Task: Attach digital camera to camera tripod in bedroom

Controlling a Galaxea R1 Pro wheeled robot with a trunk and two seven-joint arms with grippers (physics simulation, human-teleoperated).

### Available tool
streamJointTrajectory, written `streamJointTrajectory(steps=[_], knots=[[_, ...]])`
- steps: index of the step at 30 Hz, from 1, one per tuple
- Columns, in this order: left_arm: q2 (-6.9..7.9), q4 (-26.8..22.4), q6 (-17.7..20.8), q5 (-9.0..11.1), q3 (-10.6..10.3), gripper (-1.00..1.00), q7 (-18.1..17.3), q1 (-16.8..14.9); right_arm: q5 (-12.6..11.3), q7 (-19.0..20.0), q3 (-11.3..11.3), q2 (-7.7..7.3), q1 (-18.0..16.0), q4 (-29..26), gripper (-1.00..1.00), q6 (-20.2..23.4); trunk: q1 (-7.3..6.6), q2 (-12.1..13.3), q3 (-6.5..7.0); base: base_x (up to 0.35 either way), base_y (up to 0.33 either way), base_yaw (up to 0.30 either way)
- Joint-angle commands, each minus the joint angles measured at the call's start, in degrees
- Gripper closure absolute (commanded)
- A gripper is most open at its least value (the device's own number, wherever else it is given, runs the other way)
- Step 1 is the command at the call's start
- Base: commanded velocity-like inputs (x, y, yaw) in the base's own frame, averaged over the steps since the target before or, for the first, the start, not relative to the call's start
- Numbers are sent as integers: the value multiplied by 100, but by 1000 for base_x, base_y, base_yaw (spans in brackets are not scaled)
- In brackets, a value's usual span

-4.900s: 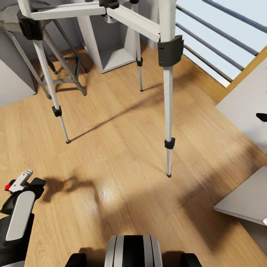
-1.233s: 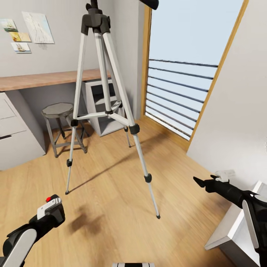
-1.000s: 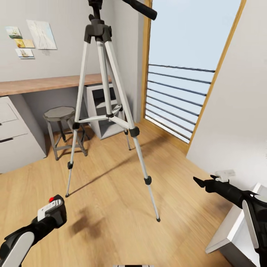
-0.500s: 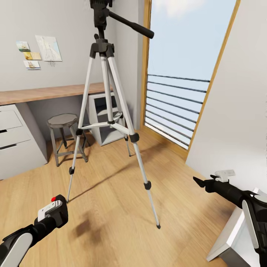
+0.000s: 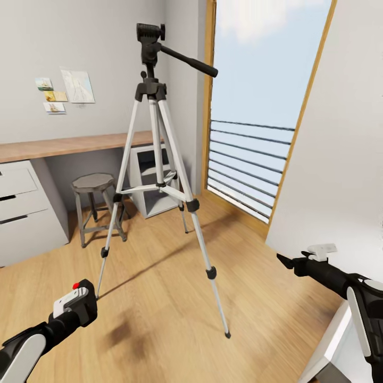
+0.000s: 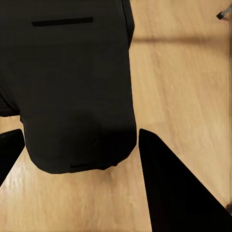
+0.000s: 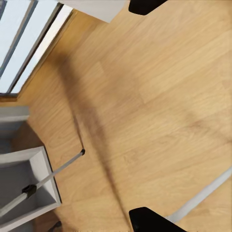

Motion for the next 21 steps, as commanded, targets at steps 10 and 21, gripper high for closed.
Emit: streamJointTrajectory(steps=[10, 21], knots=[[0, 22, 22, 34, 201, 100, 13, 13, 32, 51, -3, 1, -5, -5, -100, 48, -27, 11, 217, 0, 0, 0], [-4, 346, -120, 57, 427, 100, -25, 40, 28, 52, -1, 1, -5, -5, -100, 61, -55, 26, 460, 0, 0, 0]])
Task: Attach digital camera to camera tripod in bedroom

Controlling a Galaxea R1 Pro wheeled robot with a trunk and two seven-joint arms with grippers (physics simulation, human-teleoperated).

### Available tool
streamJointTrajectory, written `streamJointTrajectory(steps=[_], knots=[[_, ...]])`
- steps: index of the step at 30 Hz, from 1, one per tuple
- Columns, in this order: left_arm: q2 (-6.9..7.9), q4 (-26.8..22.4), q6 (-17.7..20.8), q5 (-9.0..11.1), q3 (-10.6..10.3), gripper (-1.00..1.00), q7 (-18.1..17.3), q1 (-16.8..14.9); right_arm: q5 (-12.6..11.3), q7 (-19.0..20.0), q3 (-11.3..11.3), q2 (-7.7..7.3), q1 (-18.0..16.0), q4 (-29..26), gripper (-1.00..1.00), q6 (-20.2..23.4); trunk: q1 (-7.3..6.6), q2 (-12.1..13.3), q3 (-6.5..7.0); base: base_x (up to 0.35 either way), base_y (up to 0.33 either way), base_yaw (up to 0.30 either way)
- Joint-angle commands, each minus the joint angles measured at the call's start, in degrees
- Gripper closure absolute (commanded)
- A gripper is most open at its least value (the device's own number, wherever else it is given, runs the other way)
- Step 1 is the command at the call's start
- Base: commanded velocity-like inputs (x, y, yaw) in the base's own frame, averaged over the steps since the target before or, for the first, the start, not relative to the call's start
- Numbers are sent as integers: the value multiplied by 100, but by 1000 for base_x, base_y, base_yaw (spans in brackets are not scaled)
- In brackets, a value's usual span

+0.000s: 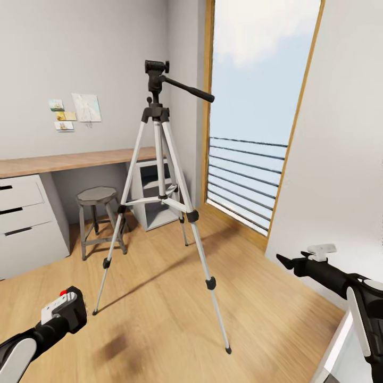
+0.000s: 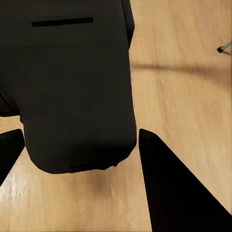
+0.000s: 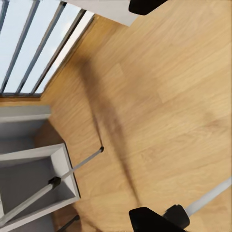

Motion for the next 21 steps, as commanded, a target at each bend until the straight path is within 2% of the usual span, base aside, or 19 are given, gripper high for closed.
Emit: streamJointTrajectory(steps=[1, 5, 9, 11, 21], knots=[[-3, 112, -67, 76, 154, 100, 44, 12, 33, 46, -5, 1, -5, -5, -100, 28, -4, -1, 17, 0, 0, 0], [-40, 342, -144, 80, 372, 100, 49, 26, 32, 46, 89, -4, -5, -5, -100, 128, -14, 4, 105, 0, 0, 0], [-54, 451, -207, 80, 472, 100, 53, 28, 31, 48, 147, -2, -5, -5, -100, 193, -24, 10, 194, 0, 0, 0], [-68, 548, -356, 87, 566, 100, 58, 30, 31, 49, 189, 0, -5, -5, -100, 243, -29, 12, 238, 0, 0, 0], [-81, 589, -441, 97, 616, 100, 80, 30, 31, 47, 211, 1, -5, -5, -100, 273, -55, 26, 433, 0, 0, 0]])
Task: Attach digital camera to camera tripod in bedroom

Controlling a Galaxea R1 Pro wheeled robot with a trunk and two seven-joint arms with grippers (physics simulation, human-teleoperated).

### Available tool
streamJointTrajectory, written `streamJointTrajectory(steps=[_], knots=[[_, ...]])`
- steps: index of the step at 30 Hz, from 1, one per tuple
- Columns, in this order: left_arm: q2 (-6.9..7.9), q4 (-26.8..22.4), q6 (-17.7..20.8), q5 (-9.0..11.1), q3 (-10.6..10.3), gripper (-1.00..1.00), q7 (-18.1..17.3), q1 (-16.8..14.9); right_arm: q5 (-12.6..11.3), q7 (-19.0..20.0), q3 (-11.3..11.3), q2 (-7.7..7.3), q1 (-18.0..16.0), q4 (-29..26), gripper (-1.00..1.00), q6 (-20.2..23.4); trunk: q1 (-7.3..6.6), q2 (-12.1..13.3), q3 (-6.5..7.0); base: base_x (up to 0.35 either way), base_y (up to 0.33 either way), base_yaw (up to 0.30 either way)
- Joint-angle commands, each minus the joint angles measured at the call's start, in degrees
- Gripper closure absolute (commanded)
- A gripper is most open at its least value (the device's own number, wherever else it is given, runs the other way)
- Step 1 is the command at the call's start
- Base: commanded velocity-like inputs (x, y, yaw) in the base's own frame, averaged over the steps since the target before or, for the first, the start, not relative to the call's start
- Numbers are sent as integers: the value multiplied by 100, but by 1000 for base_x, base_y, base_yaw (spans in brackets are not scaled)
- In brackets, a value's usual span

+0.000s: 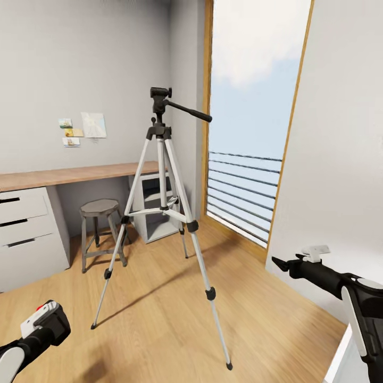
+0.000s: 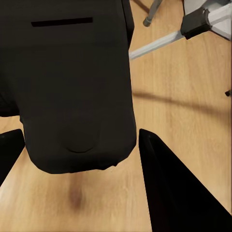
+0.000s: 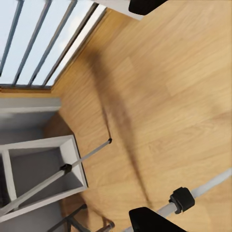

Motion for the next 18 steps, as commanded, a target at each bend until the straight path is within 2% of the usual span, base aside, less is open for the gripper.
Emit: streamJointTrajectory(steps=[1, 18], knots=[[1, -8, 21, 41, 2, 100, 50, -3, 34, 45, -8, 1, -5, -5, -100, 26, -4, -1, 13, 0, 0, 0], [-1, -5, 15, 13, 6, 100, 29, -3, 28, 53, 0, 1, -5, -5, -100, 29, -47, 22, 371, 0, 0, 0]])
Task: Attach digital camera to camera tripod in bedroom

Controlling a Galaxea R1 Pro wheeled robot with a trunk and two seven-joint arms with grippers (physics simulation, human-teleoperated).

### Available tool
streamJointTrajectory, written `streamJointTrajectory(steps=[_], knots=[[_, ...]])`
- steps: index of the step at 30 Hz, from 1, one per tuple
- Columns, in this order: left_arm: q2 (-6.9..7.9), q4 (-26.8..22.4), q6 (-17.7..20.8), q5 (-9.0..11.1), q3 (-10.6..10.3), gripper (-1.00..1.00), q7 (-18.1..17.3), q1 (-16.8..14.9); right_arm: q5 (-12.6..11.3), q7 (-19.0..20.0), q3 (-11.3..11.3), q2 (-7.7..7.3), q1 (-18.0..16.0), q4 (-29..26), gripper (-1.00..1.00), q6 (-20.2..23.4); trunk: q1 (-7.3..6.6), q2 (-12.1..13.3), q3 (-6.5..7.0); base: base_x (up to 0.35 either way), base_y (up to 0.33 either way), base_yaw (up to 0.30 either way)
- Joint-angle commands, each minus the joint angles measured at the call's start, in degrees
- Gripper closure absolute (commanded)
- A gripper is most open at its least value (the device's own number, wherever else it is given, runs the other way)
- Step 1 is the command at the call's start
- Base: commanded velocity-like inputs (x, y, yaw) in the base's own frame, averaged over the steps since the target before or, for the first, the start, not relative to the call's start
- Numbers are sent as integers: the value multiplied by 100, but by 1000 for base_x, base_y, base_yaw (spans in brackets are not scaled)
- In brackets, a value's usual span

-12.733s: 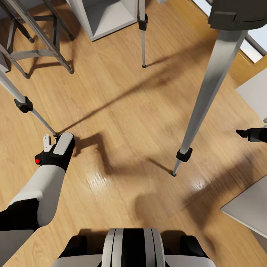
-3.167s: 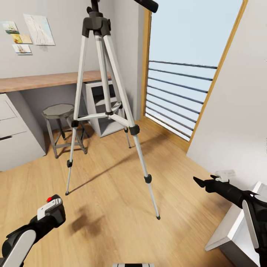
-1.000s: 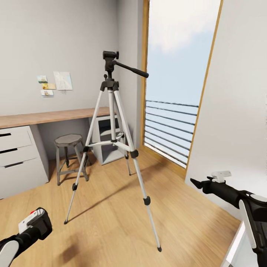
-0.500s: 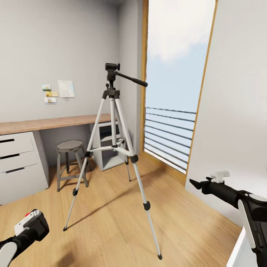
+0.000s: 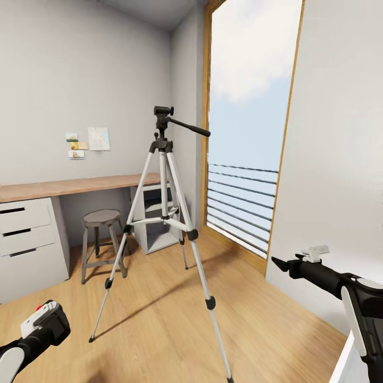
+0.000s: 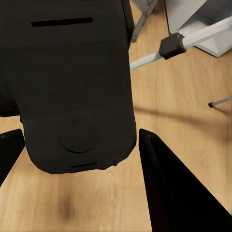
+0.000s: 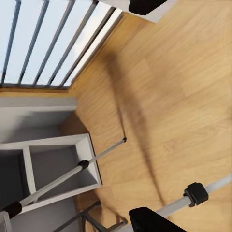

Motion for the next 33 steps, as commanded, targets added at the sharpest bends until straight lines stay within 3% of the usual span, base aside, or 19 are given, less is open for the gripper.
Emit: streamJointTrajectory(steps=[1, 17, 29, 33], knots=[[1, -9, 23, 40, 1, 100, 50, -4, 33, 45, -8, 1, -5, -5, -100, 25, -4, -1, 10, 0, 0, 0], [1, -9, 23, 25, 1, 100, 54, -4, 31, 41, 70, 1, -5, -5, -100, 37, -45, 20, 235, 0, 0, 0], [1, -9, 23, 17, 1, 100, 55, -4, 39, 36, 86, 1, -5, -5, -100, 377, -76, 36, 397, 0, 0, 0], [1, -9, 23, 17, 1, 100, 55, -4, 39, 36, 88, 1, -5, -5, -100, 397, -164, 196, 433, 0, 0, 0]])
